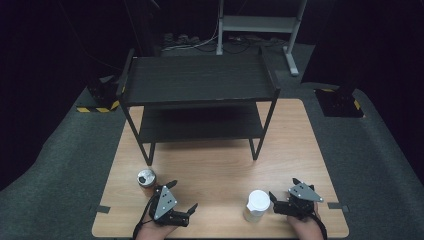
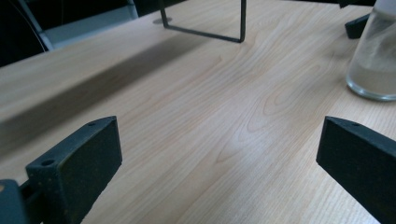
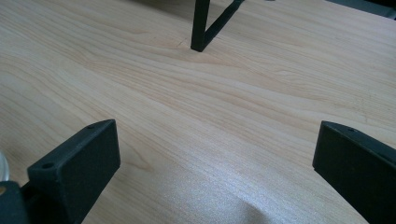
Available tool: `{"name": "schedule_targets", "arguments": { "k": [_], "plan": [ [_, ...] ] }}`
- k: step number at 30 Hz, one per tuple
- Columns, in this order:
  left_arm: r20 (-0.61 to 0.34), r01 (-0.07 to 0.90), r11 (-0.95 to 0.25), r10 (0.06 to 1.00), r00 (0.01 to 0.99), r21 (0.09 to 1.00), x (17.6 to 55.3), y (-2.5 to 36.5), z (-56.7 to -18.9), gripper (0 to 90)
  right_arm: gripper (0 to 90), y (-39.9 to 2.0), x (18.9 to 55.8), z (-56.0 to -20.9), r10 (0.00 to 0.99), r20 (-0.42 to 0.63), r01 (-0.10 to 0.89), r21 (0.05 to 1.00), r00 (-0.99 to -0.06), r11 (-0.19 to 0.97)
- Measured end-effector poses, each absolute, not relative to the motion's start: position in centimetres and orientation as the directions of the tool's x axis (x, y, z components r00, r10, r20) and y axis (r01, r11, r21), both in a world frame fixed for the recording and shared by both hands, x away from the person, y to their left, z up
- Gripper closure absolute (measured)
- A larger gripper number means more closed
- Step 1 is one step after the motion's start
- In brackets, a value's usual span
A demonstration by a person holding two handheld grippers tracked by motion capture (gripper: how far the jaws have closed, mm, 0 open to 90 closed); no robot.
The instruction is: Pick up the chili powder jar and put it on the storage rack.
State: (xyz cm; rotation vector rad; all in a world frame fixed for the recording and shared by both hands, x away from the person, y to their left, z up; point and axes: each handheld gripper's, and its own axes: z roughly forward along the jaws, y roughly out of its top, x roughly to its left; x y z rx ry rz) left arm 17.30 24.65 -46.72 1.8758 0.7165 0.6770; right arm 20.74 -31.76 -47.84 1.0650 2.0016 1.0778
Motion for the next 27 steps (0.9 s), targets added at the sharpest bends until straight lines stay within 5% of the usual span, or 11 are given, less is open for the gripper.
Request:
{"name": "schedule_targets", "arguments": {
  "k": [27],
  "plan": [
    [0.138, 0.129, -0.269, 0.782, 0.608, 0.954, 15.4, 27.2, -44.9, 0.5, 0.0, -31.7, 20.7, -47.8, 0.868, -0.141, 0.359, 0.87, -0.477, 0.339]
  ]
}}
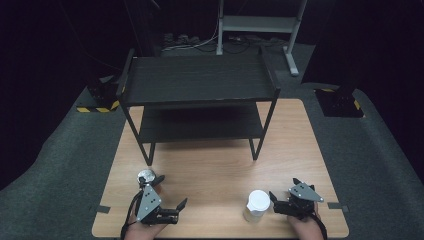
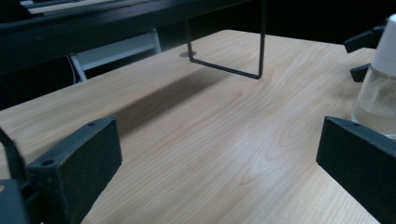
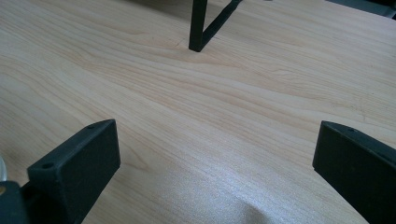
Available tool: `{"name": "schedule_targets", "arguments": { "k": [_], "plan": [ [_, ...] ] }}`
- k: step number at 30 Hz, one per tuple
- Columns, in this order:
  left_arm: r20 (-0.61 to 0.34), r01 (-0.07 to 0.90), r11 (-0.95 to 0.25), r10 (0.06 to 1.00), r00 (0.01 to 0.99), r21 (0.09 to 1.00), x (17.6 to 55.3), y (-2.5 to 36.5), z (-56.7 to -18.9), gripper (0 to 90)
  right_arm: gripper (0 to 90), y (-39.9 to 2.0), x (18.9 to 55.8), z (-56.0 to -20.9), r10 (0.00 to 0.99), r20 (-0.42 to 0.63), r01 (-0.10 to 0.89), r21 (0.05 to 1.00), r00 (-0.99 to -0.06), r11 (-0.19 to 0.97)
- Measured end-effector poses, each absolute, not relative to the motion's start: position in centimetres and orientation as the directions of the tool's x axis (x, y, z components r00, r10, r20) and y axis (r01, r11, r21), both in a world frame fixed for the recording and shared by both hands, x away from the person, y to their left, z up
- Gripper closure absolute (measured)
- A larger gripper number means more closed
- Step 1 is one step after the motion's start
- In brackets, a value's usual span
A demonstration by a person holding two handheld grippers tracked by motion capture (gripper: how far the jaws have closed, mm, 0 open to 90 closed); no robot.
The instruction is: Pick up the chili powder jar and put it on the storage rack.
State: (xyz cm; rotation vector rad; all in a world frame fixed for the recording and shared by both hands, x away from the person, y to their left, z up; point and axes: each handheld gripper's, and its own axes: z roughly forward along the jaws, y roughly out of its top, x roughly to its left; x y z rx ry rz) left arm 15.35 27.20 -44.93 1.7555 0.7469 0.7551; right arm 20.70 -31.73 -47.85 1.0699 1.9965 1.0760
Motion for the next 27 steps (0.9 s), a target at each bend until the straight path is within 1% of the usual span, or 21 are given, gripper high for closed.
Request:
{"name": "schedule_targets", "arguments": {
  "k": [12, 15, 27],
  "plan": [
    [0.131, 0.134, -0.237, 0.835, 0.535, 0.962, 14.6, 29.2, -44.7, 0.5, 0.0, -31.8, 20.7, -47.8, 0.87, -0.133, 0.364, 0.871, -0.474, 0.331],
    [0.147, 0.134, -0.248, 0.847, 0.511, 0.96, 14.4, 29.5, -44.7, 0.5, 0.0, -31.8, 20.7, -47.8, 0.871, -0.133, 0.364, 0.87, -0.473, 0.332],
    [0.112, 0.18, -0.209, 0.891, 0.44, 0.961, 14.5, 31.0, -45.9, 0.5, 0.0, -31.9, 20.7, -47.9, 0.869, -0.132, 0.36, 0.872, -0.476, 0.33]
  ]
}}
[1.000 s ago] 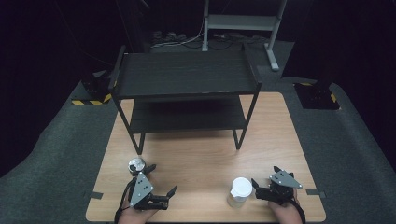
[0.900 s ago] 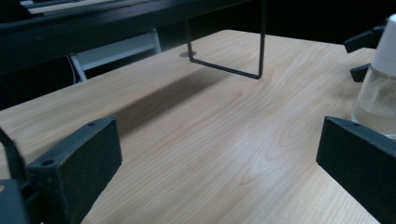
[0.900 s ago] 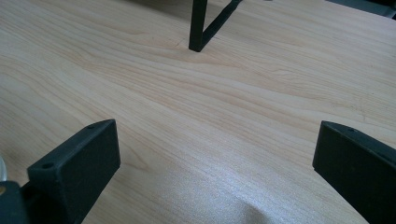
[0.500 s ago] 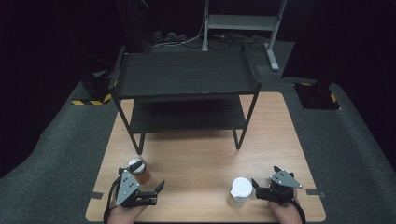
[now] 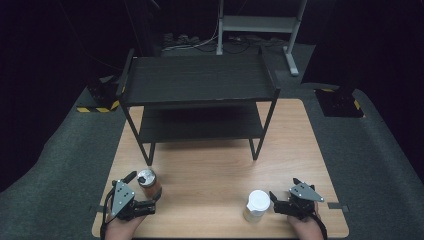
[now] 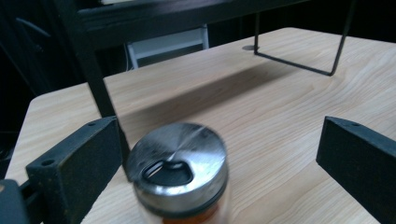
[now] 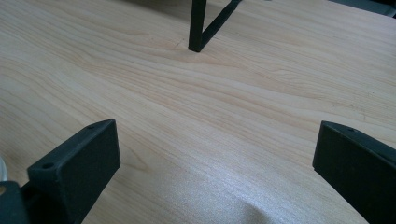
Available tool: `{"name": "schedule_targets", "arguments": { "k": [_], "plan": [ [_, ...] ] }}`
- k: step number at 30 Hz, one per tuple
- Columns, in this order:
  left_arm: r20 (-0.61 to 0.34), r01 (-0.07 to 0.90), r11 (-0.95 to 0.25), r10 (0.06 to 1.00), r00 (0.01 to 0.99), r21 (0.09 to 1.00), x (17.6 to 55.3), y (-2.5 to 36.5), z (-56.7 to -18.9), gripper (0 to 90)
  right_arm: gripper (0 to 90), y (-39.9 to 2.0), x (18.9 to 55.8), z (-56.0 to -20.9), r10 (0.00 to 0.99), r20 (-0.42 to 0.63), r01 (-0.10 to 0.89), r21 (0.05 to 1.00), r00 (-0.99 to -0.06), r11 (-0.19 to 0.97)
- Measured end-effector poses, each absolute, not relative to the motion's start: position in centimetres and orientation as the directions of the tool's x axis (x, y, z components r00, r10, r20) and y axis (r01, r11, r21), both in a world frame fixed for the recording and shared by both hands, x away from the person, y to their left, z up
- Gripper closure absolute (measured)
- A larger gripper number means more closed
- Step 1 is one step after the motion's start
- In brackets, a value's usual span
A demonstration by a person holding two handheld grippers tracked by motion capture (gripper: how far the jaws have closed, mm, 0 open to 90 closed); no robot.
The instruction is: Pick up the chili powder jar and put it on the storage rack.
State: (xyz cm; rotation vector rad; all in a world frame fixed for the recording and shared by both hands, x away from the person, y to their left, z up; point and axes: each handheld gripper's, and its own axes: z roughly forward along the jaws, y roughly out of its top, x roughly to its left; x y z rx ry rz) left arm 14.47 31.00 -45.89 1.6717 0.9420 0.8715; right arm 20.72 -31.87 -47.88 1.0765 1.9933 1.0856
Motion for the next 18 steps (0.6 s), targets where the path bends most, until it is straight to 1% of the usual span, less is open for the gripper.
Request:
{"name": "schedule_targets", "arguments": {
  "k": [13, 18],
  "plan": [
    [0.049, 0.216, -0.152, 0.907, 0.418, 0.965, 15.3, 32.2, -47.1, 0.5, 0.0, -31.7, 20.9, -47.7, 0.867, -0.135, 0.368, 0.866, -0.48, 0.338],
    [0.037, 0.223, -0.144, 0.904, 0.427, 0.964, 16.1, 32.6, -47.5, 3.6, 0.0, -31.6, 20.8, -47.8, 0.865, -0.147, 0.363, 0.864, -0.481, 0.349]
  ]
}}
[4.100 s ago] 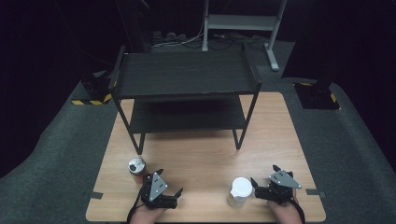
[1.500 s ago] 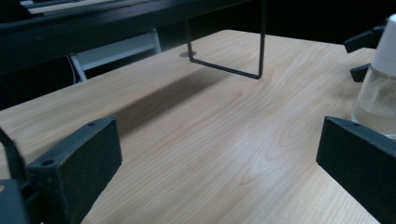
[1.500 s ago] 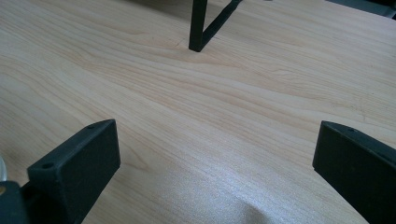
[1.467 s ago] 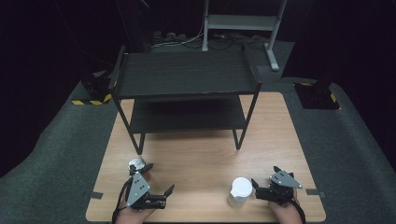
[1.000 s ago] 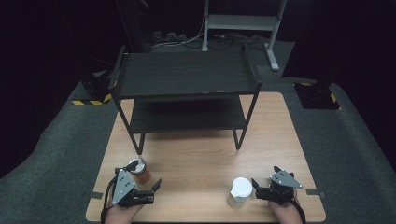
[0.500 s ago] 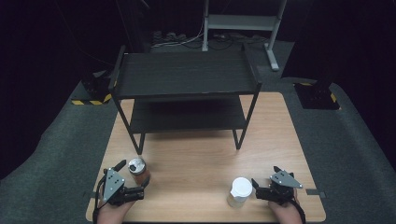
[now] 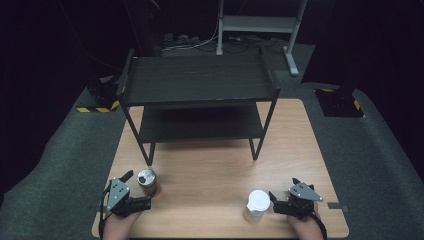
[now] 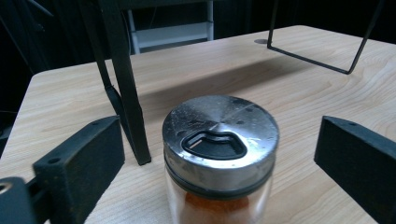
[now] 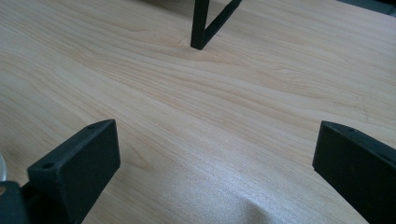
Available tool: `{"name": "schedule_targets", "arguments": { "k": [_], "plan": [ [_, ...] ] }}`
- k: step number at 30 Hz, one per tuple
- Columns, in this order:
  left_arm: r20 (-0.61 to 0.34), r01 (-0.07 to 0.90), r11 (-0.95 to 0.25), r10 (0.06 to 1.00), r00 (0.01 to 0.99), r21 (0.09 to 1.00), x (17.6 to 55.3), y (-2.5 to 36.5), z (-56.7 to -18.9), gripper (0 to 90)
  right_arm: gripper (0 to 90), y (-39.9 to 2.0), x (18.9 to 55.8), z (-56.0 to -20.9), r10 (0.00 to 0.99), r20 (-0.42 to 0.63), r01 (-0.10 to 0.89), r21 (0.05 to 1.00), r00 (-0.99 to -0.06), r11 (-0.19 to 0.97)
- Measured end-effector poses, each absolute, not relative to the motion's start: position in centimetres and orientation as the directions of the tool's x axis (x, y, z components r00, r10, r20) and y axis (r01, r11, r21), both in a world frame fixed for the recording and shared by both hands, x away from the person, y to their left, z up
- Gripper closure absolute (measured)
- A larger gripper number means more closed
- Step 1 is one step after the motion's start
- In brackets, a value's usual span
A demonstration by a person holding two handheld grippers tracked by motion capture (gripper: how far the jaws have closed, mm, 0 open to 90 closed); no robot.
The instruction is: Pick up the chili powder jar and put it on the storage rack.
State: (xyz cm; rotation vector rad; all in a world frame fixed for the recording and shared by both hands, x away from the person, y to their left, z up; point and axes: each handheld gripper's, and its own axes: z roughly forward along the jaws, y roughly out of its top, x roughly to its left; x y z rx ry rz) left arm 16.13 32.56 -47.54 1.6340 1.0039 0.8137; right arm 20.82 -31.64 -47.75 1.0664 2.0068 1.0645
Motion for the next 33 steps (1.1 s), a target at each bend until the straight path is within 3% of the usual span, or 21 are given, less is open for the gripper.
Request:
{"name": "schedule_targets", "arguments": {
  "k": [17, 33],
  "plan": [
    [0.028, 0.221, -0.137, 0.899, 0.438, 0.966, 16.7, 32.4, -48.2, 28.5, 0.0, -31.9, 20.8, -47.7, 0.868, -0.14, 0.369, 0.865, -0.476, 0.341],
    [0.026, 0.213, -0.127, 0.907, 0.421, 0.969, 16.2, 32.4, -48.6, 32.7, 0.0, -31.8, 21.1, -47.6, 0.868, -0.137, 0.375, 0.862, -0.477, 0.342]
  ]
}}
